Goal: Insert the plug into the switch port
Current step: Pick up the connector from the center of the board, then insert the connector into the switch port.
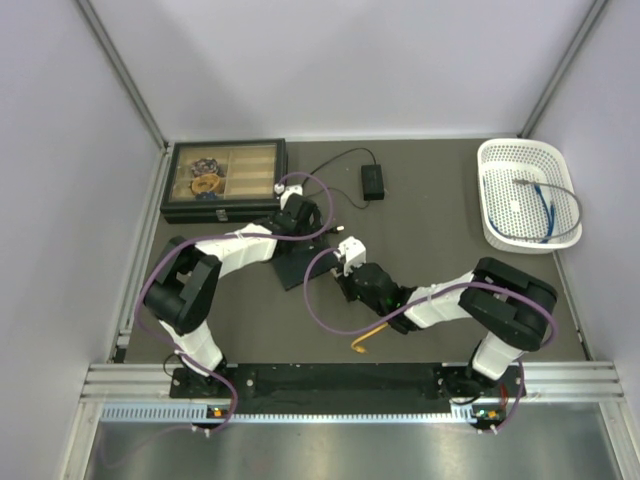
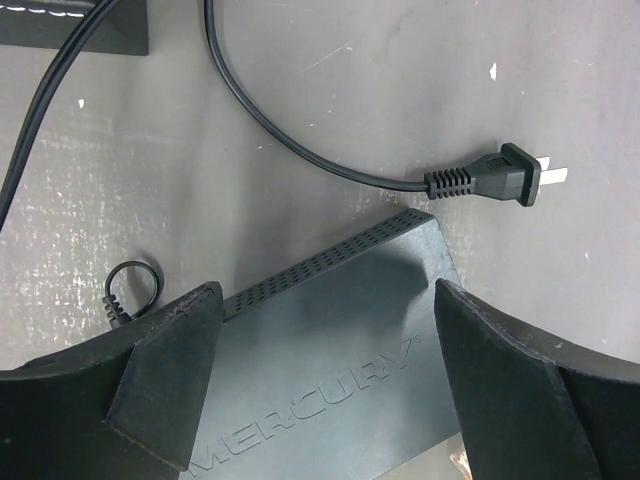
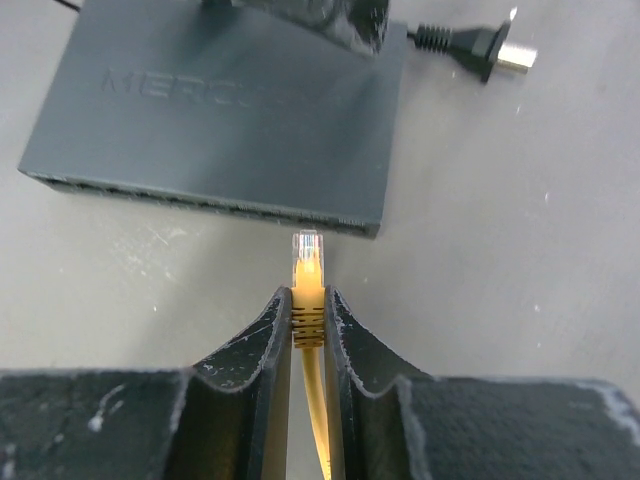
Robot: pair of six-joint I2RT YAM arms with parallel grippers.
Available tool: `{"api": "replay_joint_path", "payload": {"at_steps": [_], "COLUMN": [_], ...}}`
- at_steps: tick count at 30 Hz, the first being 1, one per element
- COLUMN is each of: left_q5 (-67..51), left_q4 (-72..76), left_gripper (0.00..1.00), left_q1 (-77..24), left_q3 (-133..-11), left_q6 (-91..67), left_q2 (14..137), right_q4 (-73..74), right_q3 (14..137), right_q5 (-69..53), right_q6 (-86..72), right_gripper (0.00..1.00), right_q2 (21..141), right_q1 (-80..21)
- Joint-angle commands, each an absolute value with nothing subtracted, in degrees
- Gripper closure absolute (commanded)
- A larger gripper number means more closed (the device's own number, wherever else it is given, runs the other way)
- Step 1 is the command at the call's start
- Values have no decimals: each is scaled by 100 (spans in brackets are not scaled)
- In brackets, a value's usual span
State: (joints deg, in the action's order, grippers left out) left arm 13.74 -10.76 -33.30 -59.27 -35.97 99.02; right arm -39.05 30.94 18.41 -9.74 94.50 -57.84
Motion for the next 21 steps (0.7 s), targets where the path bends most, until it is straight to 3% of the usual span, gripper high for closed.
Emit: {"api": "replay_joint_path", "payload": {"at_steps": [1, 21], "left_q5": [1037, 914], "left_q4": [-1257, -1327], "left_gripper": [11, 13], "left_q1": [-3322, -3322], "left_q3": [-6073, -5959], "left_q6": [-3744, -4078], "left_q2": [10037, 9879], "right_q4": [-3744, -4386], "right_q3": [3287, 3419], "right_q5": [1872, 2381], "right_q6": [-1230, -950], "right_gripper": [100, 100], "right_q2": [9431, 9853], "right_q1": [-5730, -5774]}}
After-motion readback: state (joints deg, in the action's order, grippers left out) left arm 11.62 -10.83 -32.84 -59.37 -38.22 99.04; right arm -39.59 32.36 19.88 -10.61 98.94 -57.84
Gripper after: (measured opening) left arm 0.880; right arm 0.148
